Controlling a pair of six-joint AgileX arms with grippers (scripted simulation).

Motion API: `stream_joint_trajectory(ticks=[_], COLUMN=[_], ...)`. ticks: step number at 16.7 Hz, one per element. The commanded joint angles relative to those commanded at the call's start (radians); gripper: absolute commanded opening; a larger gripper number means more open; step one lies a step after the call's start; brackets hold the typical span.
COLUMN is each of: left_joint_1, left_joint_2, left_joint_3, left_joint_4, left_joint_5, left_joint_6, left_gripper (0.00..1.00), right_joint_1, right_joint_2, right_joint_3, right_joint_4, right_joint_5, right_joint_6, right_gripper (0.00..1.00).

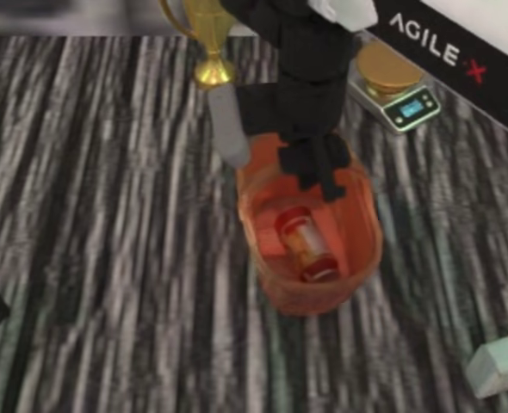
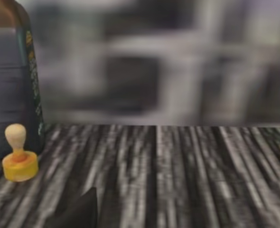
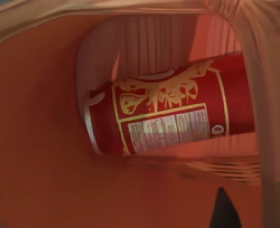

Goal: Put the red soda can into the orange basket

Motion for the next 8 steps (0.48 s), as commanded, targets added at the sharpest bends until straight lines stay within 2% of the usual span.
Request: stream_joint_trajectory(ticks=[5,8], left_joint_1=[0.0,0.0], left_joint_2=[0.0,0.0], left_joint_3=[0.0,0.0], left_joint_4=[0.0,0.0], left_joint_5=[0.0,0.0], left_joint_6=[0.0,0.0], left_gripper=[1.0,1.0], right_joint_1=[-0.019,-0.024], right_joint_2=[0.032,0.039], right_joint_3=[0.215,0.259], right_joint_4=[-0.168,-0.211], right_joint_5=[0.0,0.0], right_joint_6=[-0.021,-0.027], right_gripper=[0.0,0.0])
